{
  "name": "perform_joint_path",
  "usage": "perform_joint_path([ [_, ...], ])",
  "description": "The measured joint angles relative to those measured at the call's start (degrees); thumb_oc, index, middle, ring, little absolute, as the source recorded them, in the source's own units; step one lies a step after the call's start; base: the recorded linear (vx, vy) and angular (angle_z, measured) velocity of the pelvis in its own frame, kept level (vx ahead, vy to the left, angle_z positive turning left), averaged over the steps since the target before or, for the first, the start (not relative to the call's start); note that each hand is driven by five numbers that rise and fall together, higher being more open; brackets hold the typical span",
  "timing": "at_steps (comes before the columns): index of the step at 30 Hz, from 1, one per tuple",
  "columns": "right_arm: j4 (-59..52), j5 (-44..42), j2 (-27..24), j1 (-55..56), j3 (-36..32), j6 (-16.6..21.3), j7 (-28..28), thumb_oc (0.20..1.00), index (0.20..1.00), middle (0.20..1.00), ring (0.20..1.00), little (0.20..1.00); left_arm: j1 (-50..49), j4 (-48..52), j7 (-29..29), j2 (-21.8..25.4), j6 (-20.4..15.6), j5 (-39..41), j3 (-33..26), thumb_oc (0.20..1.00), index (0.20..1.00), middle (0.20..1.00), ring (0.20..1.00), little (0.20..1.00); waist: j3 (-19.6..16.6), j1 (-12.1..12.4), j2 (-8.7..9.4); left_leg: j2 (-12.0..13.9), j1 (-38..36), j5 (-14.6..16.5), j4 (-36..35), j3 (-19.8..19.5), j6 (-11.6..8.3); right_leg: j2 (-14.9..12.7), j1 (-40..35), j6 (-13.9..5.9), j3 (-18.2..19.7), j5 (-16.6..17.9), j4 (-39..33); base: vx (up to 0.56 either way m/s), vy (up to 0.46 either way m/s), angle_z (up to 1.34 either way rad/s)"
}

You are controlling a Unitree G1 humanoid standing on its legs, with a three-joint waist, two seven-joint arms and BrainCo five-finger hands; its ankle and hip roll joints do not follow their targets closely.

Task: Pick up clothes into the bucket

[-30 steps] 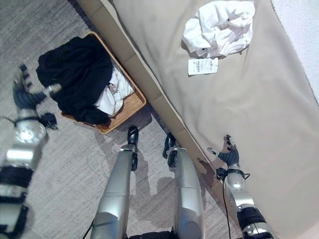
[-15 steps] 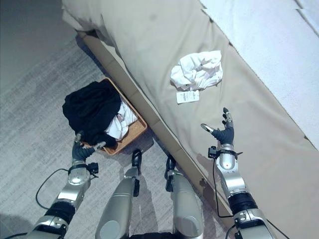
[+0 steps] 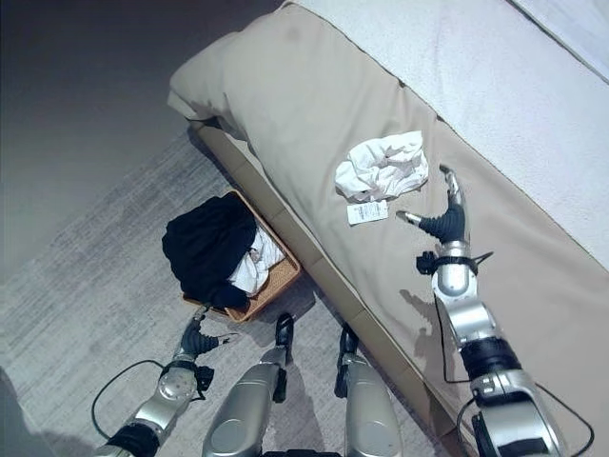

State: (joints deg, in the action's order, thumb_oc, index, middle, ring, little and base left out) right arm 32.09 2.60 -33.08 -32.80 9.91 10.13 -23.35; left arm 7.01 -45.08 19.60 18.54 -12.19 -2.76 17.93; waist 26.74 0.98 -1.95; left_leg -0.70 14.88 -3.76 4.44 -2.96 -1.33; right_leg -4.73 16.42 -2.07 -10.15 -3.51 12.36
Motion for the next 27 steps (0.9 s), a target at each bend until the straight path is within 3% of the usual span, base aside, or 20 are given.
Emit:
perform_joint_path([
  [4, 11.5, 1.4, -5.6, -11.1, 3.4, -3.3, -1.5, 1.000, 1.000, 1.000, 1.000, 1.000, -0.6, 1.3, 0.0, 0.1, 0.0, 0.2, 1.0, 1.000, 1.000, 1.000, 1.000, 1.000, -0.5, 1.5, -0.94, -0.1, 2.7, -0.7, 0.0, -0.1, -0.41, -0.2, 3.3, 0.02, 0.2, 0.0, 1.2, 0.01, -0.005, -0.03],
  [8, 20.4, 1.3, -6.6, -19.2, 6.0, -5.4, -2.8, 1.000, 1.000, 1.000, 1.000, 1.000, -2.1, 1.0, 0.1, -0.2, 0.2, 1.7, 1.3, 1.000, 1.000, 1.000, 1.000, 1.000, -0.5, 3.2, -1.04, -0.1, 4.6, -1.2, 0.0, -0.4, -0.32, -0.4, 5.7, 0.16, 0.0, -0.1, 2.6, 0.01, 0.001, 0.03],
  [14, 28.1, 1.3, -10.5, -30.3, 11.3, -6.3, -5.1, 1.000, 1.000, 1.000, 1.000, 1.000, -2.0, -1.7, 1.7, -1.4, 0.3, 3.8, 1.6, 1.000, 1.000, 1.000, 1.000, 1.000, 2.1, 4.8, -2.51, -0.9, 9.2, -2.2, 1.1, -1.0, -0.13, -1.4, 10.9, 0.48, -0.8, -0.5, 6.3, 0.01, 0.019, 0.10],
  [21, 36.3, 1.2, -10.7, -43.3, 18.5, -6.9, -7.3, 1.000, 1.000, 1.000, 1.000, 1.000, -1.4, -3.4, 3.6, -2.3, 0.1, 8.2, 4.6, 1.000, 1.000, 1.000, 1.000, 1.000, 2.8, 5.7, -2.43, -2.4, 18.9, -2.5, 4.9, -2.3, 0.05, -3.3, 20.7, 1.02, -1.5, -1.7, 11.9, 0.04, 0.028, 0.13],
  [27, 39.9, 1.3, -11.3, -49.3, 25.7, -7.2, -7.3, 1.000, 1.000, 1.000, 1.000, 1.000, 0.3, -0.2, 5.2, -2.1, -0.7, 10.9, 6.5, 1.000, 1.000, 1.000, 1.000, 1.000, 3.0, 5.8, -2.02, -4.6, 27.6, 1.5, 16.0, -3.4, 0.90, -5.5, 27.7, 1.39, -1.3, -4.9, 20.6, 0.03, 0.010, 0.12],
])
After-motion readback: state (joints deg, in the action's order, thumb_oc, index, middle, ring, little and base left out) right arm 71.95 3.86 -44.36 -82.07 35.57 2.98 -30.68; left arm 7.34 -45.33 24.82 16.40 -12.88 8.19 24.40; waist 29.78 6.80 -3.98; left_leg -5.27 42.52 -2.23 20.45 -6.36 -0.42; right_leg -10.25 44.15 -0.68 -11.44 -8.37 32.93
